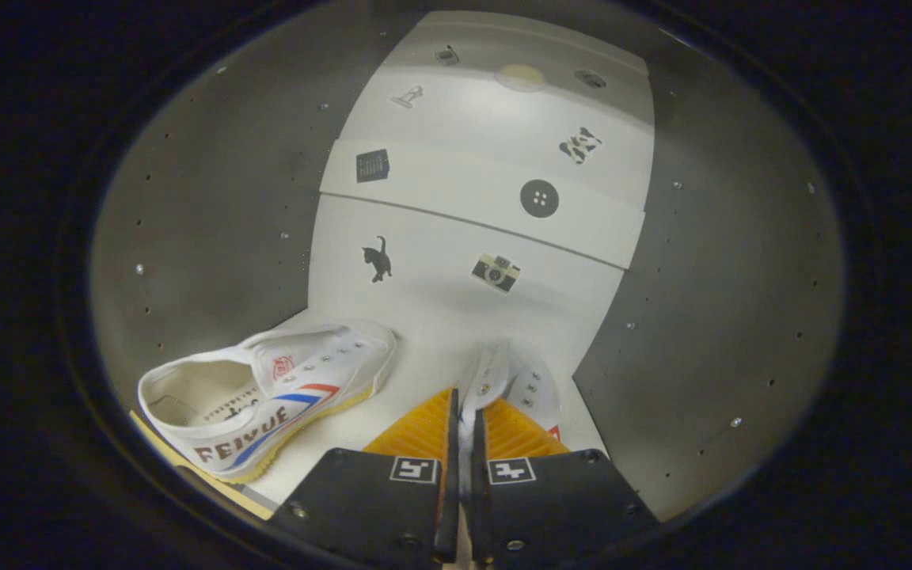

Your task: Open the shoe cabinet door, grab the shoes and put them into the shoe cabinet, then close the shoe cabinet door.

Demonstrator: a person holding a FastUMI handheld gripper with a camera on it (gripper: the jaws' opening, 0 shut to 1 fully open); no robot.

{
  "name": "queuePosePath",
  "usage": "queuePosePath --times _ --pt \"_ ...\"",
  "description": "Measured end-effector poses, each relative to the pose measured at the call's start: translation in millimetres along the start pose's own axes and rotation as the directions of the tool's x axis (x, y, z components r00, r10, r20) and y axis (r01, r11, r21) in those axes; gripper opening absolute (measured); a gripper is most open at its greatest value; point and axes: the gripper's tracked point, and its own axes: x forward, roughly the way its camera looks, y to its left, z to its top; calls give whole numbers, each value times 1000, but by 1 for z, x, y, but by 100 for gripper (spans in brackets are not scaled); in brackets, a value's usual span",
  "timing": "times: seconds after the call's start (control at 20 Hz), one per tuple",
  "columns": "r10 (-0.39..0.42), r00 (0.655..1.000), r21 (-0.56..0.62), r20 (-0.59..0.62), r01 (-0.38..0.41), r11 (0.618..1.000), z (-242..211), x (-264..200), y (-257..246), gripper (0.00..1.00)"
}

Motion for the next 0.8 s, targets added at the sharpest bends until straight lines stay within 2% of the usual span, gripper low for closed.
queuePosePath --times 0.05,0.1,0.25,0.3,0.5,0.65,0.8 --pt "-4 1000 -7 0 4 1000 -1 0 -2 11" --pt "-16 1000 -9 0 16 1000 -1 -2 -5 19" --pt "-49 999 -21 -2 49 999 0 -9 -14 23" --pt "-69 998 -23 16 69 997 4 -15 -19 36" --pt "-61 996 9 65 61 998 21 -49 -17 85" --pt "-35 991 48 132 29 998 37 -90 -9 86" --pt "5 968 58 251 -21 998 54 -150 4 92"
